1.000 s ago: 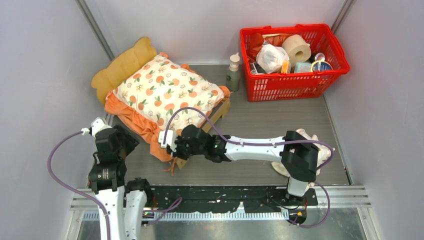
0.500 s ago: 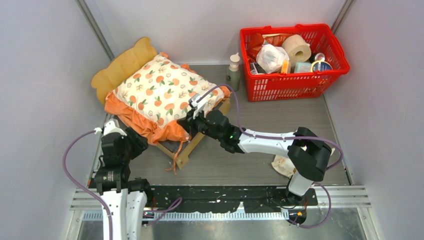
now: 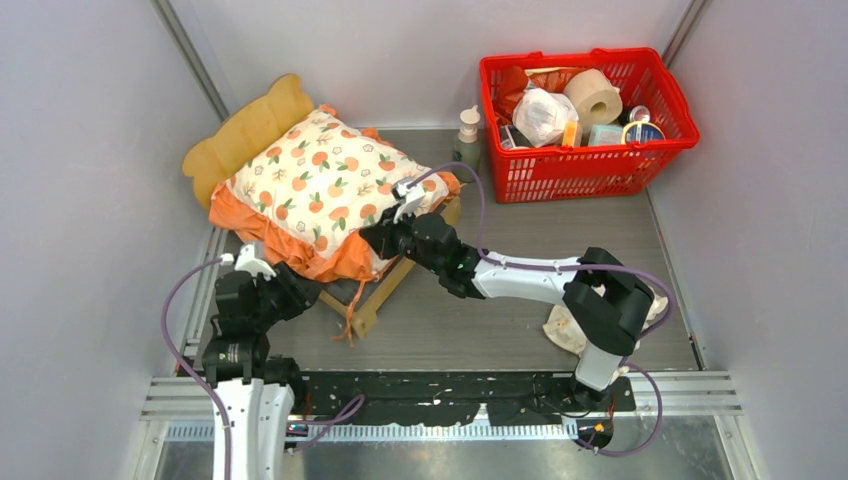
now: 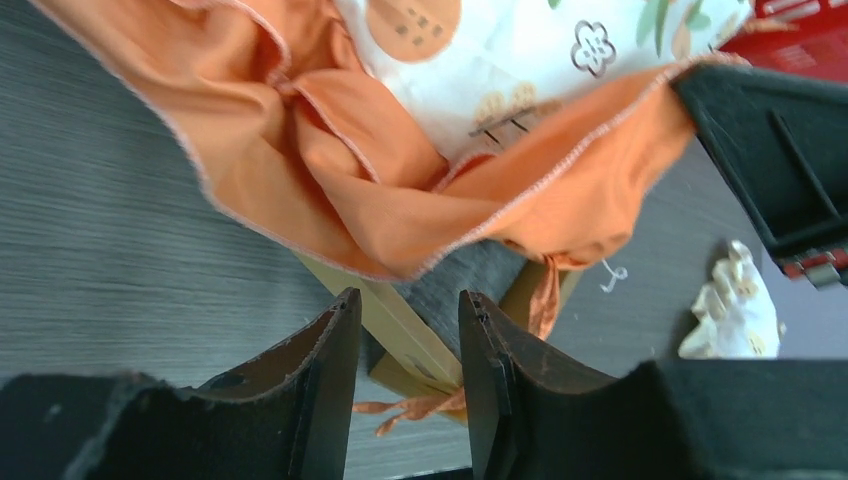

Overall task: Set up the pet bed
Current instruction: Cross the ropes on the bed frame.

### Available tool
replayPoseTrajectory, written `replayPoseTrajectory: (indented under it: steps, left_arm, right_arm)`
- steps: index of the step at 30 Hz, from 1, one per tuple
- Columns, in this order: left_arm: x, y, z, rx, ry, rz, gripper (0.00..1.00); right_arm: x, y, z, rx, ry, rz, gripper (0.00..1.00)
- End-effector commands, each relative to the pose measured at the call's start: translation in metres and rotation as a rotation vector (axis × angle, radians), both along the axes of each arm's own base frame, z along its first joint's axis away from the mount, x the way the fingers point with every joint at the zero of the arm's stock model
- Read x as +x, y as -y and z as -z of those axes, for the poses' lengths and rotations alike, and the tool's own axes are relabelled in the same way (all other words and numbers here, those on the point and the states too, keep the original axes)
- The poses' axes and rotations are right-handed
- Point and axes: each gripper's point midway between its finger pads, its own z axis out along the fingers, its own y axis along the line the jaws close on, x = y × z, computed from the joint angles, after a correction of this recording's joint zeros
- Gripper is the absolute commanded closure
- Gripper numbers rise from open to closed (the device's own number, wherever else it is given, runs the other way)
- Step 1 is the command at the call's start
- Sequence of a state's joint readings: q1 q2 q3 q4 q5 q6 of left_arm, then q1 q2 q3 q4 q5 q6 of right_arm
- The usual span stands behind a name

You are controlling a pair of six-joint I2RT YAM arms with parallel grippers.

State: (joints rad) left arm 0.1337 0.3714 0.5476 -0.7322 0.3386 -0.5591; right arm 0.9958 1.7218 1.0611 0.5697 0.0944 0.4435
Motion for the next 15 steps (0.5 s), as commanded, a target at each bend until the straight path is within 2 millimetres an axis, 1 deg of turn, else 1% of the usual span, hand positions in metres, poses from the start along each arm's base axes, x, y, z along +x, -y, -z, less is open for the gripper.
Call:
replayPoseTrajectory:
  steps: [1,3,6,10,11,12,15]
  left_arm:
    - [0.0,0.026,-0.023,-0.061,0.099,0.144,0.57]
    - [-0.003,0.032,-0.021,-0.084,0.088,0.165,0.57]
    - [-0.009,0.04,-0.013,-0.101,0.046,0.209,0.57]
    - [-0.012,0.048,0.001,-0.101,-0.006,0.255,0.57]
    - [-0.011,0.049,0.002,-0.1,-0.015,0.259,0.57]
    - [-0.013,0.055,0.003,-0.09,-0.026,0.292,0.57]
    - [-0.014,0.062,0.008,-0.071,-0.047,0.338,0.57]
  right_arm:
    - [0.011,-0.005,-0.023,0.07,-0.009,0.034,0.95]
    - [0.012,-0.005,-0.022,0.075,-0.013,0.033,0.95]
    - [0.014,-0.006,-0.024,0.08,-0.012,0.027,0.95]
    - [0.016,-0.008,-0.026,0.081,-0.01,0.021,0.95]
    - [0.017,-0.008,-0.024,0.077,-0.012,0.022,0.95]
    - [0.017,-0.009,-0.024,0.079,-0.015,0.02,0.95]
    - [0.019,-0.01,-0.021,0.083,-0.023,0.016,0.95]
